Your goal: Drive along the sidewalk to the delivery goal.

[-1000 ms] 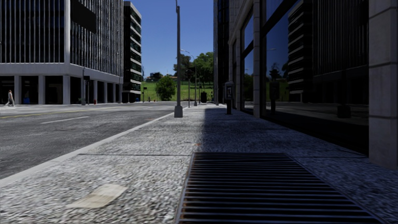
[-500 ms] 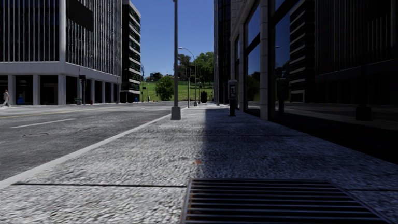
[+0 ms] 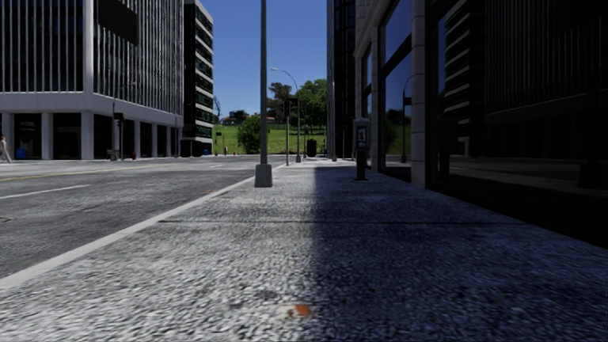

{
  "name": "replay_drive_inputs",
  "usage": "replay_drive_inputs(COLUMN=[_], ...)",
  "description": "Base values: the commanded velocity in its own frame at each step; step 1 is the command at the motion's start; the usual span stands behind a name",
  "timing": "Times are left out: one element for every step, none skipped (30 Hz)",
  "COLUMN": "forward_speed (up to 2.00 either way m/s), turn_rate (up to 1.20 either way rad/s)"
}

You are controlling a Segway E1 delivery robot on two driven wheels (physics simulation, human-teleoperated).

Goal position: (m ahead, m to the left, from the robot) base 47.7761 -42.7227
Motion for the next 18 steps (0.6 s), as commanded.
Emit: replay_drive_inputs(forward_speed=[2.0, 2.0, 2.0, 2.0, 2.0, 2.0, 2.0, 2.0, 2.0, 2.0, 2.0, 2.0, 2.0, 2.0, 2.0, 2.0, 2.0, 2.0], turn_rate=[0.0, 0.0, 0.0, 0.0, 0.0, 0.0, 0.0, 0.0, 0.0, 0.0, 0.0, 0.0, 0.0, 0.0, 0.0, 0.0, 0.0, 0.0])
